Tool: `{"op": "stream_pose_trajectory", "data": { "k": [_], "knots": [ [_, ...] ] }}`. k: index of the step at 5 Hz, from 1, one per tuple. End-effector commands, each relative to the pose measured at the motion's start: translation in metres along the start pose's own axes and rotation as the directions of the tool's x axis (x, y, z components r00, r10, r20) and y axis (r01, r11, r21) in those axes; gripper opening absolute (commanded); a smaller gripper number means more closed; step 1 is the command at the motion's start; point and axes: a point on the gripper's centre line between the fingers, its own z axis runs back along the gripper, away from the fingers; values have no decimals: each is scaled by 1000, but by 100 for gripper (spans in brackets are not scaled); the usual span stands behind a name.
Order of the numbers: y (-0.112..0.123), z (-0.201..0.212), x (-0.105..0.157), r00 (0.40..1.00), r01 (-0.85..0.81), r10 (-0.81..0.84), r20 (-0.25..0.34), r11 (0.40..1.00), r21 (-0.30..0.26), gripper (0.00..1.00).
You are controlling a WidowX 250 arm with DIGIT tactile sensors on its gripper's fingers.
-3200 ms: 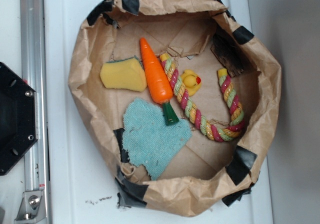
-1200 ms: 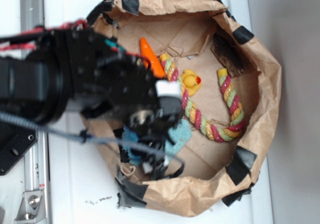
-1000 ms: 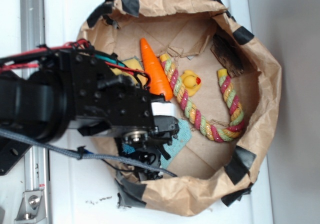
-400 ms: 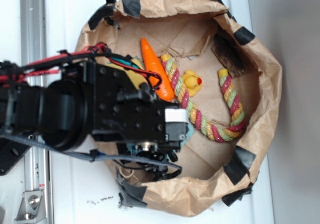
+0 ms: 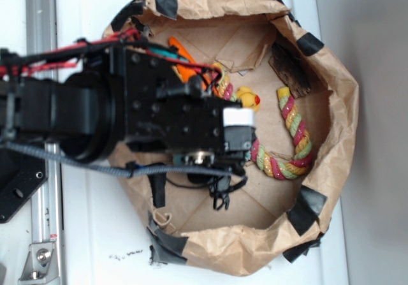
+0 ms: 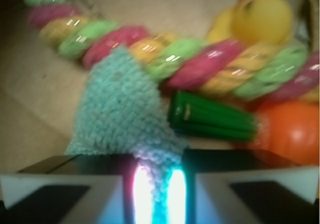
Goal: Grab the blue cloth.
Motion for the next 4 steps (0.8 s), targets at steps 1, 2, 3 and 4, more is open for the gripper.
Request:
{"op": "stream_pose_trajectory", "data": {
  "k": [1,2,3,4],
  "knots": [
    [27,32,31,995,-18,16,94,1000,23,0],
    [41,82,31,991,23,-16,136,999,-46,0],
    [44,130,24,984,144,-121,134,972,-184,0],
    [25,157,13,974,212,-201,101,971,-113,0]
  ]
}}
